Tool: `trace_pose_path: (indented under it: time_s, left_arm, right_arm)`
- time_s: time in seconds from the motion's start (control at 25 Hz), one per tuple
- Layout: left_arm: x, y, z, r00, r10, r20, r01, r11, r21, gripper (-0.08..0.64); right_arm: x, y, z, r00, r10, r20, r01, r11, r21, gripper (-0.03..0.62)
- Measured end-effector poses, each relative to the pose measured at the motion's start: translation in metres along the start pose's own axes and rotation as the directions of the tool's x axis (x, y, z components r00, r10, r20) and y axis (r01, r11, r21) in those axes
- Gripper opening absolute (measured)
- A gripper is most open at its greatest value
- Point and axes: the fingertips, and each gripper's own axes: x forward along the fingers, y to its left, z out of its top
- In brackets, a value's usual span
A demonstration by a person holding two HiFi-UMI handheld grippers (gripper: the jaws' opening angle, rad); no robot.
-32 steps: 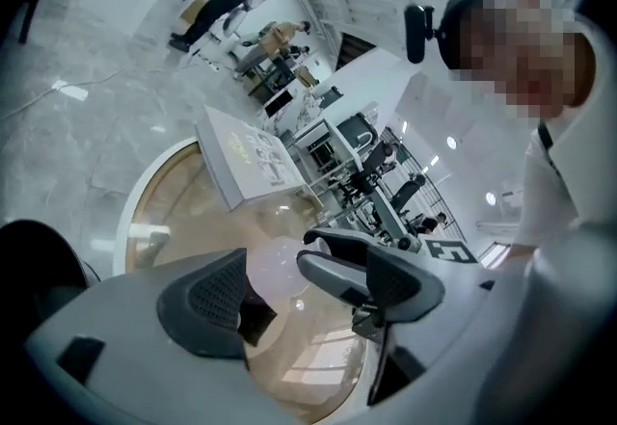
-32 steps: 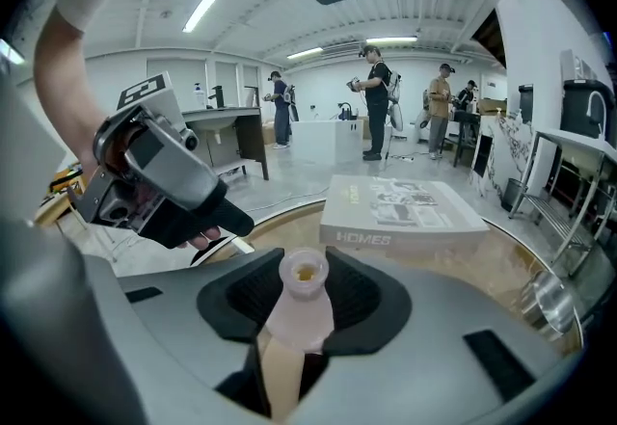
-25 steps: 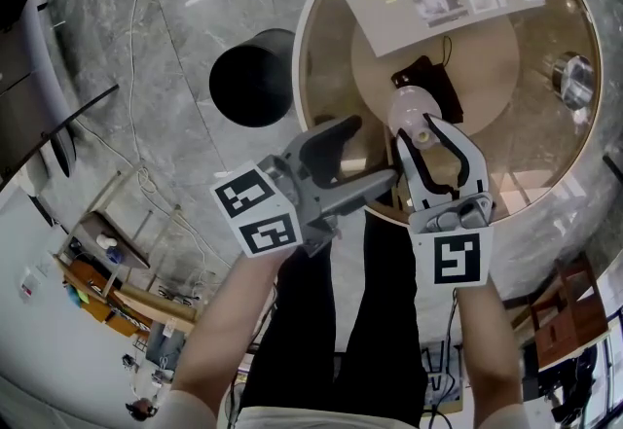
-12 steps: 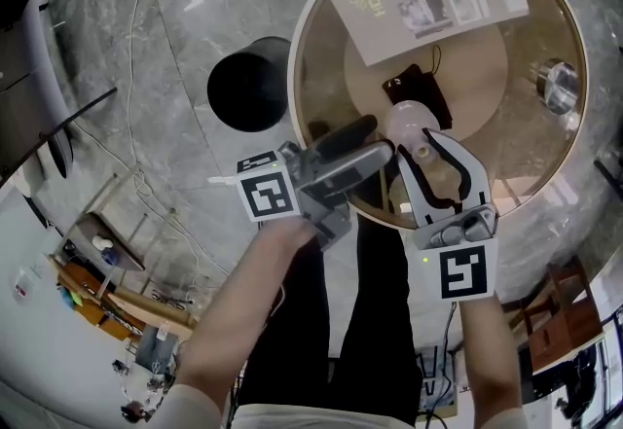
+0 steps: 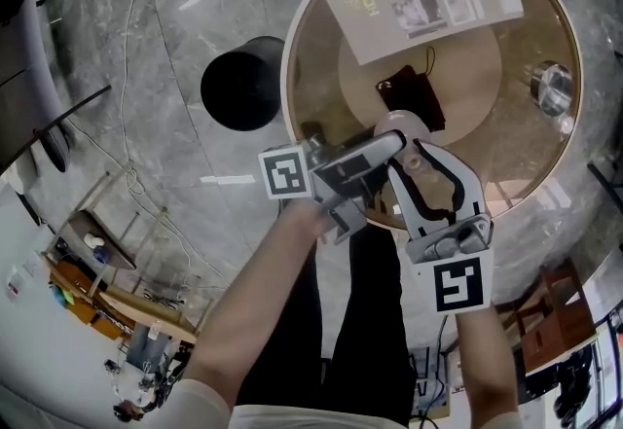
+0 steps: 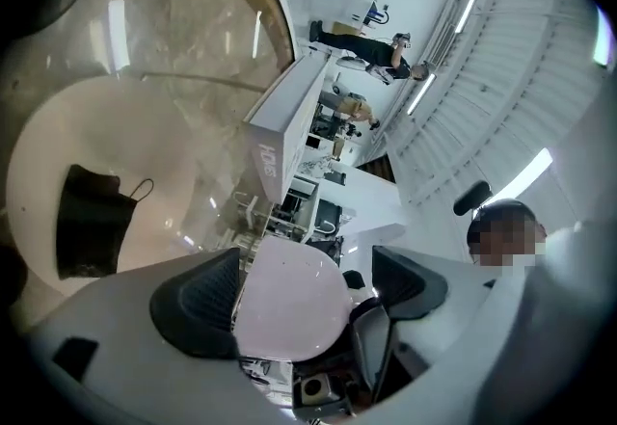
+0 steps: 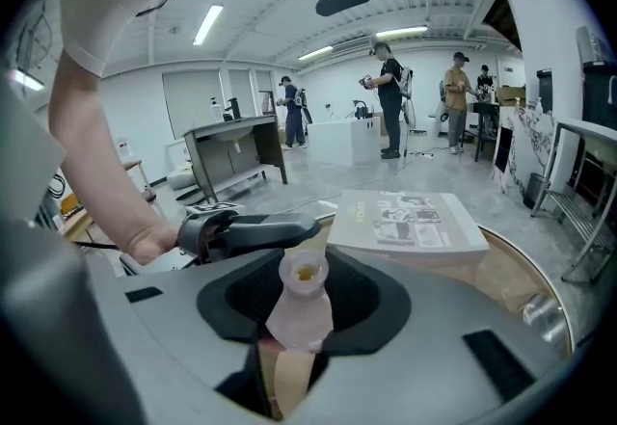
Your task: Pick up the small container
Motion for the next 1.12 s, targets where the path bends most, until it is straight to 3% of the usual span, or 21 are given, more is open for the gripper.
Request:
trace_pose_path:
  time_s: [0.24, 0.64, 1.12]
  left_arm:
    - [0.001, 0.005, -0.009, 0.999, -0.009, -0.045, 0.01, 1.0, 0.005, 0.332]
    - [0.017, -0.041, -0.026, 0.993, -0.03, -0.118, 0.03, 1.0, 0.004, 0.331]
    - [0.033, -0.14, -0.05, 0.982, -0.059, -0.181, 0.06, 0.998, 0.002, 0.328]
  right_arm:
    - [-0.005, 0.003, -0.002, 1.0, -0.01, 0.014, 0.01, 1.0, 0.02, 0.146]
    - [-0.035, 0.002, 0.039, 0.997, -0.045, 0.062, 0.043, 0.998, 0.035, 0.147]
    - [-0.089, 0.017, 0.124, 0.994, -0.06, 0.093, 0.066, 0.996, -0.062, 0.147]
